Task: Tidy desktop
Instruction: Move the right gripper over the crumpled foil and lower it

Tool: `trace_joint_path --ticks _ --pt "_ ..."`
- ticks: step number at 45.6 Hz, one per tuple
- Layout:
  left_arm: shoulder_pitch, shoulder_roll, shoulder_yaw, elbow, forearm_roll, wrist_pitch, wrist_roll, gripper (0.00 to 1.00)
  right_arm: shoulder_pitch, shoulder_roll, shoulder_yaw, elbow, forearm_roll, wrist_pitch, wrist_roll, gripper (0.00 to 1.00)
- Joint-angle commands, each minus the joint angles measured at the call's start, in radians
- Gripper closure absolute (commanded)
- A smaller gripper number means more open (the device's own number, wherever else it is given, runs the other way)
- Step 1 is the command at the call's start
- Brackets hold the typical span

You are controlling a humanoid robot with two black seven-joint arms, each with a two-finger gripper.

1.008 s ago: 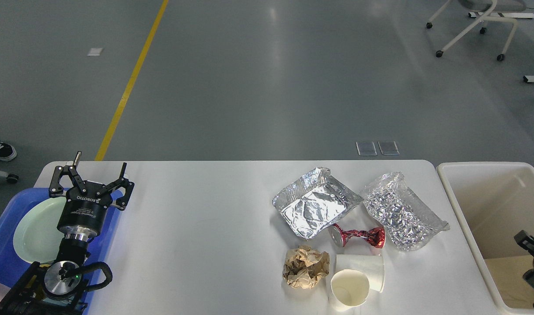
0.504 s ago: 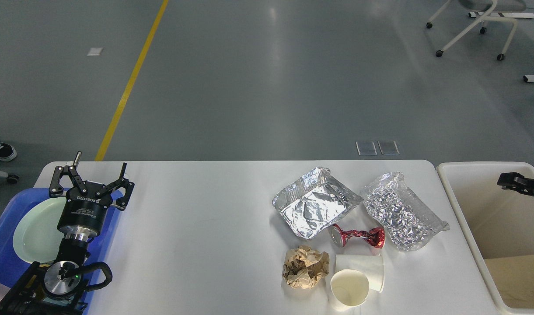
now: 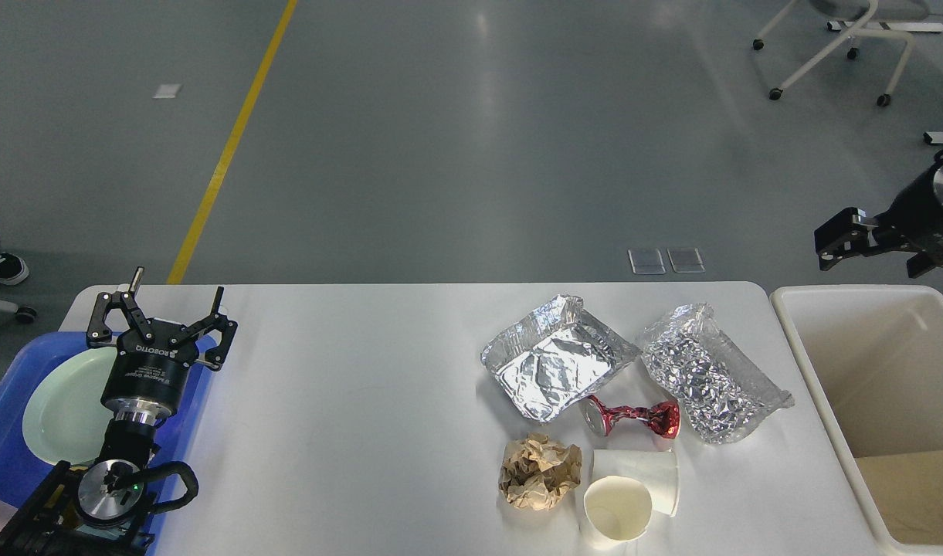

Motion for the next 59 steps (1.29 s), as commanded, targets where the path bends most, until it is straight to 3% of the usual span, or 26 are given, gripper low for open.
trace_joint_path --ticks 1,5,11,17,31,59 --pt "0.002 0.0 0.0 0.0 0.0 0.0 0.0 0.04 0.203 0.086 -0.142 0.16 0.125 0.095 -0.003 0.0" --pt "0.002 0.0 0.0 0.0 0.0 0.0 0.0 0.04 0.351 0.123 -0.207 0.3 0.22 0.109 -0.017 0.0" --pt "0.002 0.0 0.0 0.002 0.0 0.0 -0.002 0.04 0.573 0.175 -0.25 0.547 0.335 0.102 -0.075 0.0" --pt "0.002 0.0 0.0 0.002 0.0 0.0 -0.002 0.04 0.724 0.248 -0.239 0.674 0.447 0.099 -0.083 0.0" --pt "0.002 0.0 0.0 0.002 0.0 0.0 0.0 0.04 0.734 0.321 -0.224 0.679 0.504 0.09 -0.081 0.0" --pt "0.002 0.0 0.0 0.002 0.0 0.0 0.0 0.04 0.684 0.307 -0.226 0.673 0.501 0.058 -0.081 0.0"
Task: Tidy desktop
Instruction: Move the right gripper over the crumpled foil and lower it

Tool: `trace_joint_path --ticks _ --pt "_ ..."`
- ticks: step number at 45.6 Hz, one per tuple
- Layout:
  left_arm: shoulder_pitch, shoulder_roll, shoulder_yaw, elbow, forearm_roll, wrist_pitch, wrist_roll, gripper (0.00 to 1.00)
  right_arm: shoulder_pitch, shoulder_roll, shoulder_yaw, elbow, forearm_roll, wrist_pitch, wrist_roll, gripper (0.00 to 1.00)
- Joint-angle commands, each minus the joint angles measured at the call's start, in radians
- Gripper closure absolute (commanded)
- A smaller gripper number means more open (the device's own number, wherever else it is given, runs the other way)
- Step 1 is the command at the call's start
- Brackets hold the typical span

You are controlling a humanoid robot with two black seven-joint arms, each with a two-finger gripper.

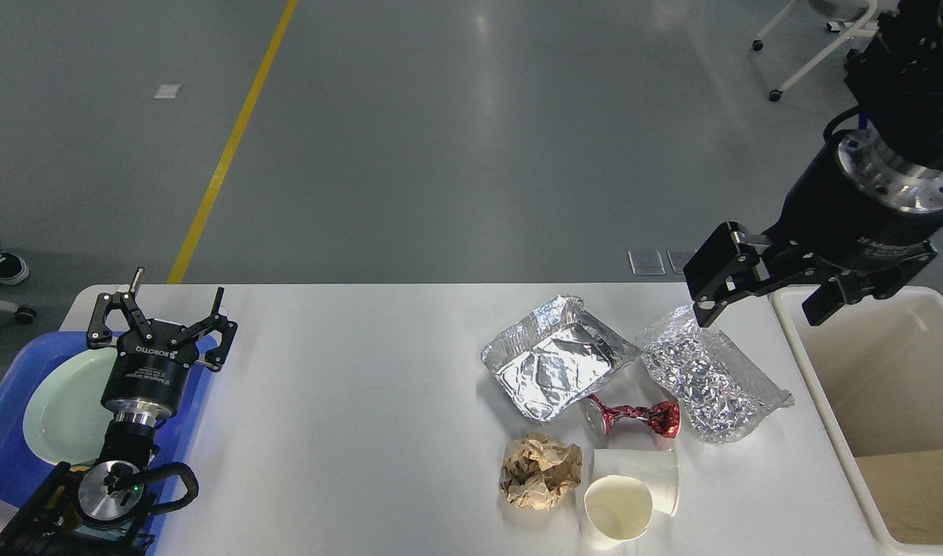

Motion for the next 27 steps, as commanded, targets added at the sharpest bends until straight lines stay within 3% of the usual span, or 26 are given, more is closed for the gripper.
trace_joint_path --ticks 1,6,16,27 --pt "0.0 0.0 0.0 0.001 0.0 0.0 0.0 0.04 -0.03 -0.002 -0.001 -0.002 -0.003 -0.026 -0.001 0.0" --pt "0.0 0.0 0.0 -0.001 0.0 0.0 0.0 0.04 -0.073 -0.002 -0.004 -0.015 -0.011 -0.065 -0.001 0.0" --pt "0.0 0.0 0.0 -0.001 0.0 0.0 0.0 0.04 -0.289 -0.034 -0.044 -0.07 -0.02 -0.243 -0.001 0.0" --pt "0.0 0.0 0.0 -0.001 0.0 0.0 0.0 0.04 -0.593 -0.068 -0.052 -0.271 0.09 -0.323 -0.003 0.0"
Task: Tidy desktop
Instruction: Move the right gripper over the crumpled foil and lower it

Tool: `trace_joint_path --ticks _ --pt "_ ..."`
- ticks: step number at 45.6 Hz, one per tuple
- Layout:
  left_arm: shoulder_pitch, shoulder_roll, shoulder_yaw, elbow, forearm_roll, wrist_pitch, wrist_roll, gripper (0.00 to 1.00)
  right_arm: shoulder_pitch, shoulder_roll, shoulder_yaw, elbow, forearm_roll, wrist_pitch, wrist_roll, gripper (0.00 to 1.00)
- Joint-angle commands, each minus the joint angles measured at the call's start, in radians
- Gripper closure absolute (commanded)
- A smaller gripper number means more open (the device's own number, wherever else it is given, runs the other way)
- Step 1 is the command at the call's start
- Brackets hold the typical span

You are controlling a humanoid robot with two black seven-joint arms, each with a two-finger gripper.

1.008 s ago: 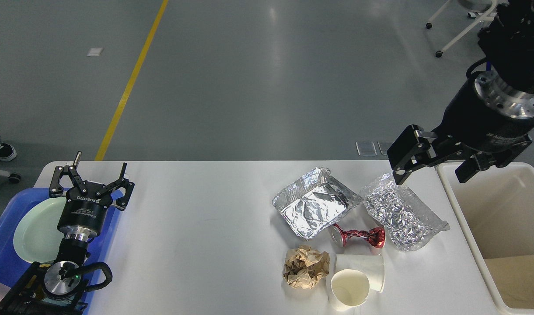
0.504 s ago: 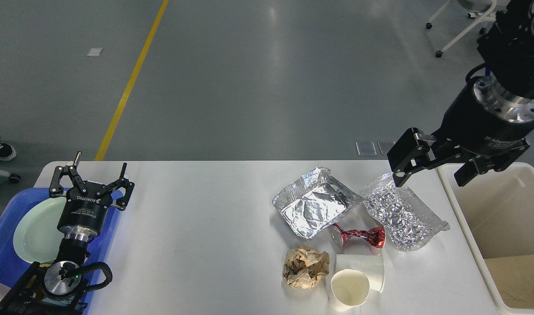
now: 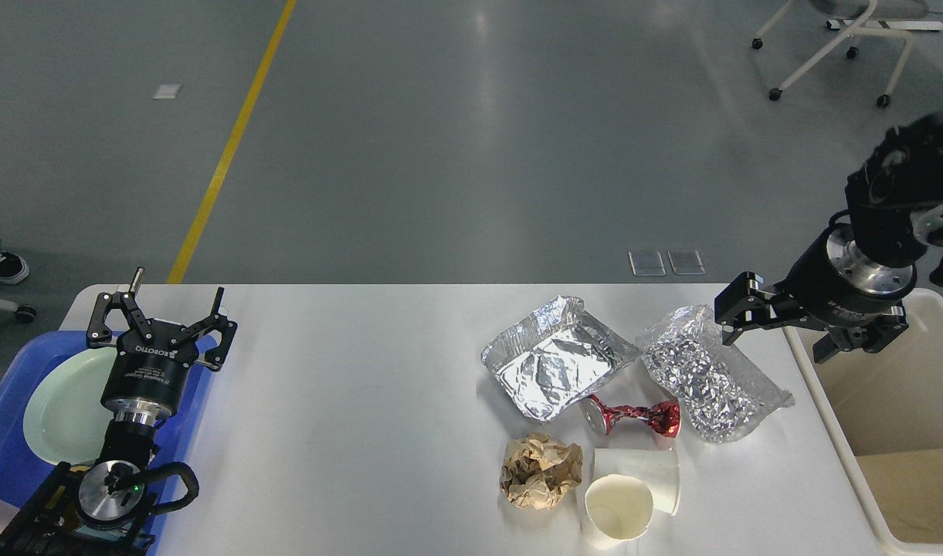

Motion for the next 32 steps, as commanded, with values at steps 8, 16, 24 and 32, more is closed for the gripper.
trace_joint_path --ticks 8,16,24,32 --pt "0.0 0.0 0.0 0.001 0.0 0.0 0.0 0.04 -0.333 -0.012 0.005 -0.26 0.281 -0.017 -0.001 0.0" --pt "0.0 0.0 0.0 0.001 0.0 0.0 0.0 0.04 -0.468 -0.012 0.026 -0.378 0.341 -0.025 -0.001 0.03" --pt "0.0 0.0 0.0 -0.001 0.0 0.0 0.0 0.04 -0.617 -0.011 0.032 -0.477 0.516 -0.031 0.0 0.05" --pt "0.0 0.0 0.0 0.001 0.0 0.0 0.0 0.04 -0.723 -0.009 0.095 -0.518 0.546 -0.063 0.0 0.1"
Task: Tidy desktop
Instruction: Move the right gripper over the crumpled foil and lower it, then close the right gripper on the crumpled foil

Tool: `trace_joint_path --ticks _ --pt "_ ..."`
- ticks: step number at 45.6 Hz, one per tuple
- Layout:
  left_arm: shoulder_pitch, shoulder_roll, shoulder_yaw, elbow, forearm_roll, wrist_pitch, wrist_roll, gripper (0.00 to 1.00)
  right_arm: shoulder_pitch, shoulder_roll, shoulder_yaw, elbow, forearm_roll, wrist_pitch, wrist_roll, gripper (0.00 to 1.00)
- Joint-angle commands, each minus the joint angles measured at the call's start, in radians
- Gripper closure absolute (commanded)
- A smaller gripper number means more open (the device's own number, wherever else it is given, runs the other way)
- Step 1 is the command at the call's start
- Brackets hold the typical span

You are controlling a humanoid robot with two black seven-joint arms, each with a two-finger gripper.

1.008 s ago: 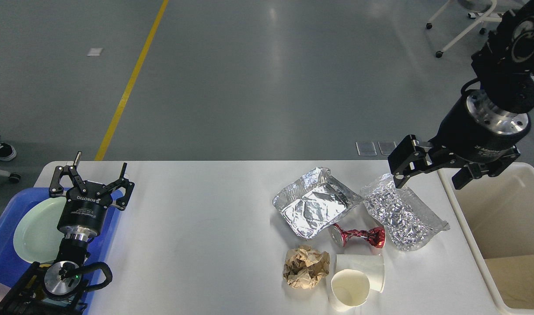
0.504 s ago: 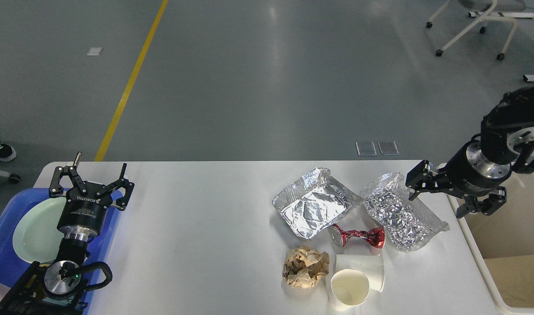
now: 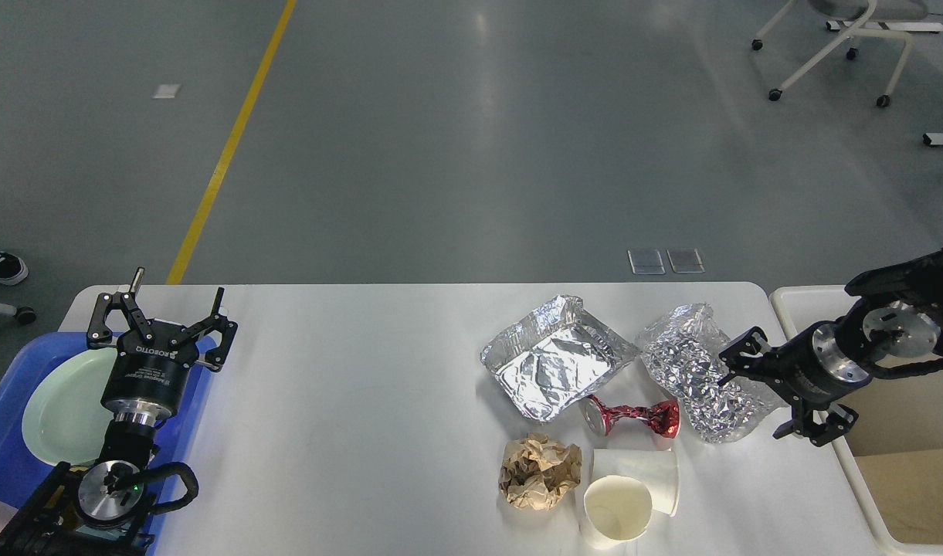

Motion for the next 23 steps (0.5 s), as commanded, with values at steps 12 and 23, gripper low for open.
trace_joint_path --ticks 12,23 --pt "0.0 0.0 0.0 -0.001 0.0 0.0 0.0 0.04 -0.255 0.005 0.156 -0.169 0.012 -0.122 0.0 0.1" --pt "0.0 0.0 0.0 -0.001 0.0 0.0 0.0 0.04 -0.352 0.007 0.222 -0.258 0.012 -0.19 0.0 0.24"
